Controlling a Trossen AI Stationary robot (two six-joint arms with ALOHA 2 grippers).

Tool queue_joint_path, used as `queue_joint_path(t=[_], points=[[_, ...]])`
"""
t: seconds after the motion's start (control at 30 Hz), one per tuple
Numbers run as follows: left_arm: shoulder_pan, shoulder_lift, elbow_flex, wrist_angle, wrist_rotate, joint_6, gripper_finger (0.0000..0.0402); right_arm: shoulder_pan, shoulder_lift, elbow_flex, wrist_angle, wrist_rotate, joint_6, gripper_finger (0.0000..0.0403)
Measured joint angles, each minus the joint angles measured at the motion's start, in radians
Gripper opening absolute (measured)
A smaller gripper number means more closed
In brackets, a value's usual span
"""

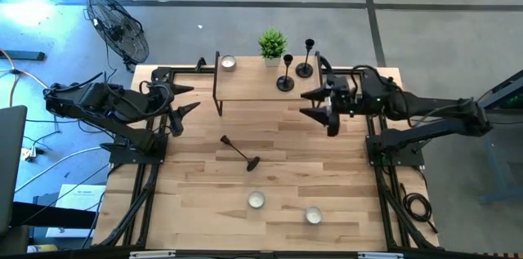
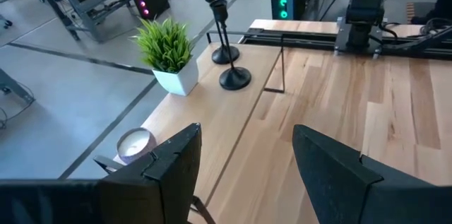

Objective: Pick & Place candle stick holders
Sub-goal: Put the white red scented candle on the shelf

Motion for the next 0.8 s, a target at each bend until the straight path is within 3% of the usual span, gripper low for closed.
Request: queue_joint_path(t=[0.3, 0.47, 0.6, 0.8], points=[[0.0, 0.0, 0.0, -0.023, 0.051, -0.005, 0.0218, 0.034, -0.005, 0.0, 0.001, -0.088, 0.049, 0.0259], [0.0, 0.0, 0.0, -0.023, 0.099, -0.007, 0.0218, 0.065, 0.02, 0.0, 0.085, -0.229, 0.037, 0.0259], [0.0, 0.0, 0.0, -0.027, 0.134, -0.007, 0.0218, 0.112, 0.074, 0.0, 0.191, -0.217, 0.051, 0.0259], [0.0, 0.0, 0.0, -0.05, 0.205, -0.011, 0.0218, 0.134, 0.142, 0.0, 0.204, -0.155, 0.117, 0.0259]])
